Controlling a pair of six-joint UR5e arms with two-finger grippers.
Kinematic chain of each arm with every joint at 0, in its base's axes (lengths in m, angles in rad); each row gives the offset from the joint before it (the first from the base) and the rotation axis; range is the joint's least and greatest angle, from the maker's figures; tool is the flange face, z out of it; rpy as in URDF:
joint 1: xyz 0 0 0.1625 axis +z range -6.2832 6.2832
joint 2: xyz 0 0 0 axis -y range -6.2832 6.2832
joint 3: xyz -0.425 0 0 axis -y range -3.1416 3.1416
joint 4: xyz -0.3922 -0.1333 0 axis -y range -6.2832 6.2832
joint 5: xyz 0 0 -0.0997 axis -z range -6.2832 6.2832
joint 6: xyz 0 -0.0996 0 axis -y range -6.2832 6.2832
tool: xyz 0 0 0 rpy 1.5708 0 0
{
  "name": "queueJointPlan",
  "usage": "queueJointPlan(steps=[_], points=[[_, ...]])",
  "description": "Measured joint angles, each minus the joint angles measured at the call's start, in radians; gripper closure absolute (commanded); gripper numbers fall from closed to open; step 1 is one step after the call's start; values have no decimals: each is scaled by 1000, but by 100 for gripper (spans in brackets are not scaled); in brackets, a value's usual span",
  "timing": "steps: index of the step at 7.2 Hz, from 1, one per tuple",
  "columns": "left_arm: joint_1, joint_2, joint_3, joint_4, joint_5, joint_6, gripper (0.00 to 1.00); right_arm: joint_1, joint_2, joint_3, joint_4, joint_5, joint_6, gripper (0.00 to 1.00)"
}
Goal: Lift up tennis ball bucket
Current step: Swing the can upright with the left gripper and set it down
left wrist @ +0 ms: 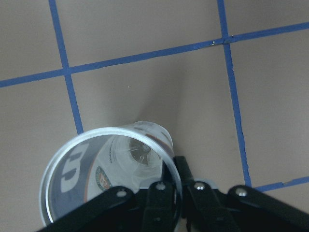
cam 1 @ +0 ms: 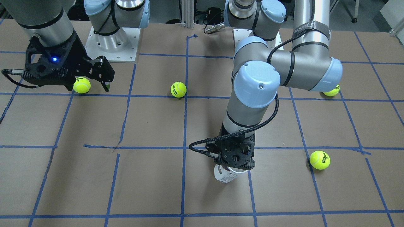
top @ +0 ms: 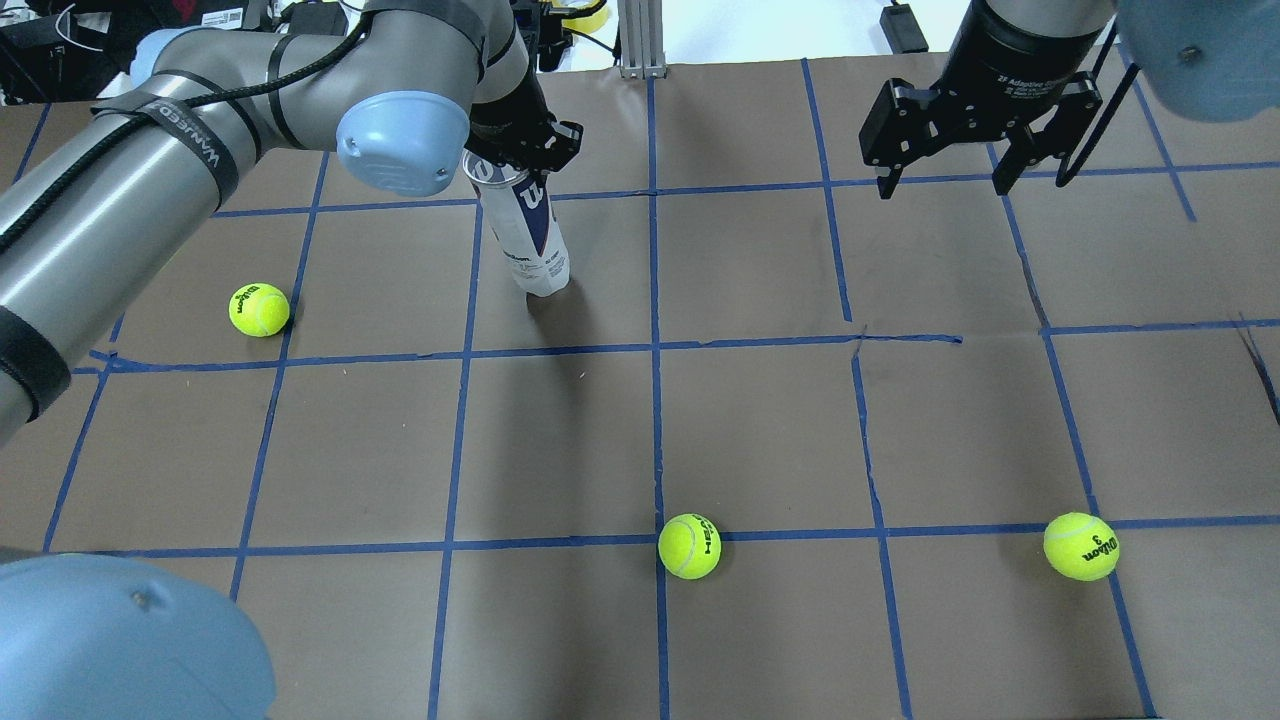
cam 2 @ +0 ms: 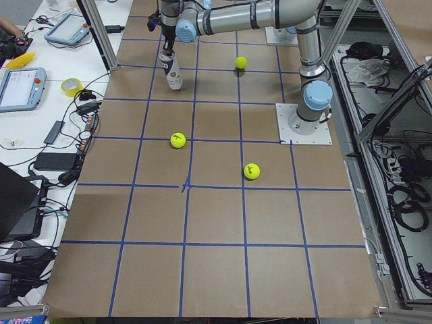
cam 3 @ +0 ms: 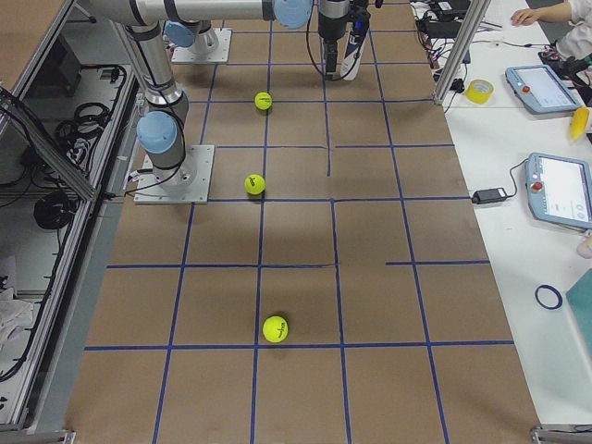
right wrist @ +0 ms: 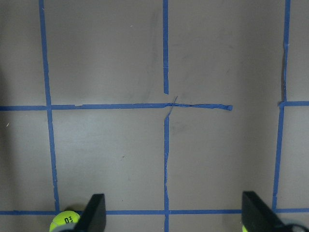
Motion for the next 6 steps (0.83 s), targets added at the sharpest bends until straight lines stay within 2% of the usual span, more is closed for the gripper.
queueJointPlan(steps=[1,2,3,6], points=[[-1,-1,-1,-2,-3,-5,45,0,0,1,0,0,0,0],[-2,-1,-2,-3,-6,-10,10,0,0,1,-1,0,0,0],[-3,0,-2,-3,-8,-13,0,0,-1,0,-4,0,0,0],[-20,19,12,-29,-8,-29,0,0,-1,0,-4,-1,0,0]])
